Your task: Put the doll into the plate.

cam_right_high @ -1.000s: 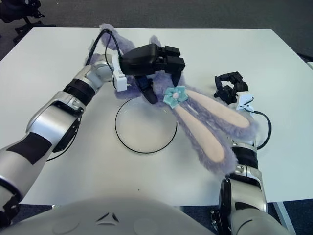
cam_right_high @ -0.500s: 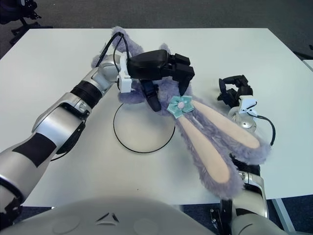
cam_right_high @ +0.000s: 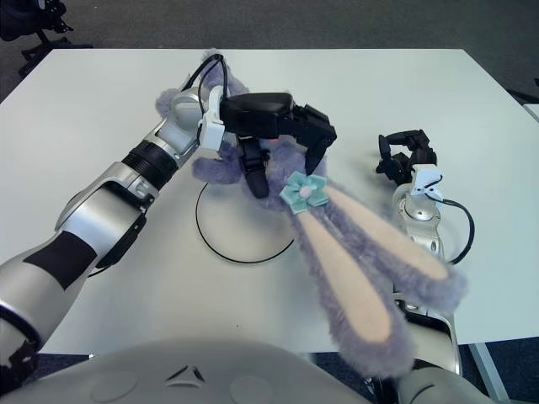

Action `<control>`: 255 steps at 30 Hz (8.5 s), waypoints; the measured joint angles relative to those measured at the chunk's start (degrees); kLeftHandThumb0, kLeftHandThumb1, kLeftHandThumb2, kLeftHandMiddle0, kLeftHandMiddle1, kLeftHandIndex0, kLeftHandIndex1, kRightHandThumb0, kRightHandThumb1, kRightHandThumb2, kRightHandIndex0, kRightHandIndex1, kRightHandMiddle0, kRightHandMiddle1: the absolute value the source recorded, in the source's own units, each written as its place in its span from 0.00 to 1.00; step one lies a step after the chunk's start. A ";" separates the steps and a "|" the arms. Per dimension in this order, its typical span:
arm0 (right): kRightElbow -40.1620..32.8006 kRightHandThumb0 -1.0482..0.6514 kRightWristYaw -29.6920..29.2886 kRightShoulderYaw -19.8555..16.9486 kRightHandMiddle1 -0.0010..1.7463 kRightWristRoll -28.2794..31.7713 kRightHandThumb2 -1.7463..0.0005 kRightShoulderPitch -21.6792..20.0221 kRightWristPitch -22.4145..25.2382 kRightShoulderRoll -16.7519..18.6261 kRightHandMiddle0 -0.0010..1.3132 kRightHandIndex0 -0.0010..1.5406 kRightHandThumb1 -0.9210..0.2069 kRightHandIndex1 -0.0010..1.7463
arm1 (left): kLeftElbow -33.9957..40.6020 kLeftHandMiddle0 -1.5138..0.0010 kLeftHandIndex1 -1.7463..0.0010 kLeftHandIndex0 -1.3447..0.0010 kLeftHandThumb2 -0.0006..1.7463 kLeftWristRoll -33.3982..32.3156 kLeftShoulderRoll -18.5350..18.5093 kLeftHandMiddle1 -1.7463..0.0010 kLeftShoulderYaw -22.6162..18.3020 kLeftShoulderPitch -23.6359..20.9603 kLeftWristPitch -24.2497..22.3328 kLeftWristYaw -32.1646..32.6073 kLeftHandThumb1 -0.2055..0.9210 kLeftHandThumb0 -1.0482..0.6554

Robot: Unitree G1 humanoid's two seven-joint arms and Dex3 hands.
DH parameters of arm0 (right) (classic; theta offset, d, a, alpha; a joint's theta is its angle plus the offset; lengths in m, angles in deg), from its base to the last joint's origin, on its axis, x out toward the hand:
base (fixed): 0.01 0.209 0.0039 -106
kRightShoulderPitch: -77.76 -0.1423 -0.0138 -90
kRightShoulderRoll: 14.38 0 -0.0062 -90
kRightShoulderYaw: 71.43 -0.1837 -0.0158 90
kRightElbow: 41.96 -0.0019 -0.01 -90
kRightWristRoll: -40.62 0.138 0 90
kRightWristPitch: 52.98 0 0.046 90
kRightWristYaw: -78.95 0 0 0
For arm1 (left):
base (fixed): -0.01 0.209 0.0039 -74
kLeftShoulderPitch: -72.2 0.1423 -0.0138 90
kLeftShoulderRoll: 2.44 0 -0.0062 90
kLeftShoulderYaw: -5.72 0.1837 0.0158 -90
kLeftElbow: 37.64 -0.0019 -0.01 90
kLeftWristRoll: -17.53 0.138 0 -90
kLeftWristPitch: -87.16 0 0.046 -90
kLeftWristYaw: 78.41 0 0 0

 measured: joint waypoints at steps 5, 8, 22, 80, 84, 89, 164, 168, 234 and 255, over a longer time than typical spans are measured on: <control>0.00 0.41 -0.15 0.01 0.95 -0.14 0.75 -0.15 0.34 0.00 0.22 0.47 0.00 0.97 | -0.01 0.41 0.00 0.42 0.19 -0.29 0.18 0.00 -1.04 0.00 1.05 -2.58 0.92 0.57; 0.00 0.41 -0.20 0.01 0.95 -0.17 0.75 -0.16 0.36 0.00 0.22 0.47 0.00 0.97 | -0.01 0.41 0.00 0.42 0.18 -0.34 0.49 0.00 -1.75 0.00 1.23 -3.49 0.92 0.57; -0.85 0.41 -0.22 0.30 0.93 -0.52 0.76 -0.21 2.13 -0.16 0.24 0.47 0.00 0.96 | 0.58 0.62 0.09 0.64 0.28 -3.04 -0.67 0.35 -2.81 -2.66 1.29 -14.49 0.86 0.61; -2.44 0.41 -0.11 0.41 0.93 -1.19 0.77 0.35 3.17 0.09 0.24 0.45 0.00 0.99 | 0.67 0.58 1.00 0.79 0.26 -8.63 1.71 0.99 -8.96 -4.61 -6.65 -28.67 1.00 0.12; -2.25 0.41 -0.01 0.32 0.93 -1.13 0.77 0.30 2.93 0.12 0.25 0.45 0.00 0.99 | 1.38 0.60 1.00 0.81 0.34 -8.17 1.67 1.00 -9.01 -4.52 -7.68 -28.29 1.00 0.08; -1.40 0.41 0.05 0.15 0.92 -0.99 0.77 0.05 2.07 0.20 0.25 0.45 0.00 0.98 | 3.41 0.61 1.00 0.82 0.40 -6.38 1.43 1.00 -8.99 -4.05 -11.50 -26.17 1.00 0.05; -0.46 0.41 2.25 0.45 0.94 -1.50 0.76 0.28 0.93 -1.12 0.23 0.46 0.00 1.00 | -10.85 0.53 0.97 0.69 0.40 -22.19 -6.27 0.96 -44.11 -19.63 -62.82 -7.79 1.00 0.24; -0.47 0.41 2.24 0.45 0.94 -1.51 0.76 0.34 1.09 -1.12 0.23 0.46 0.00 1.00 | -10.83 0.53 0.97 0.69 0.40 -22.28 -6.58 0.97 -45.07 -19.63 -63.14 -7.58 1.00 0.24; -5.21 0.41 0.64 1.36 0.94 -1.79 0.76 2.86 2.08 1.05 0.23 0.46 0.00 1.00 | -7.01 0.52 0.98 0.68 0.40 -22.53 -7.57 0.99 -45.99 -17.82 -66.45 -7.85 1.00 0.24; 3.55 0.41 2.07 5.36 0.92 -3.67 0.78 -6.87 1.69 1.68 0.26 0.51 0.00 1.00 | -1.51 0.52 0.54 0.81 0.46 -3.21 -8.50 0.82 -44.19 -4.58 -42.82 17.78 1.00 0.32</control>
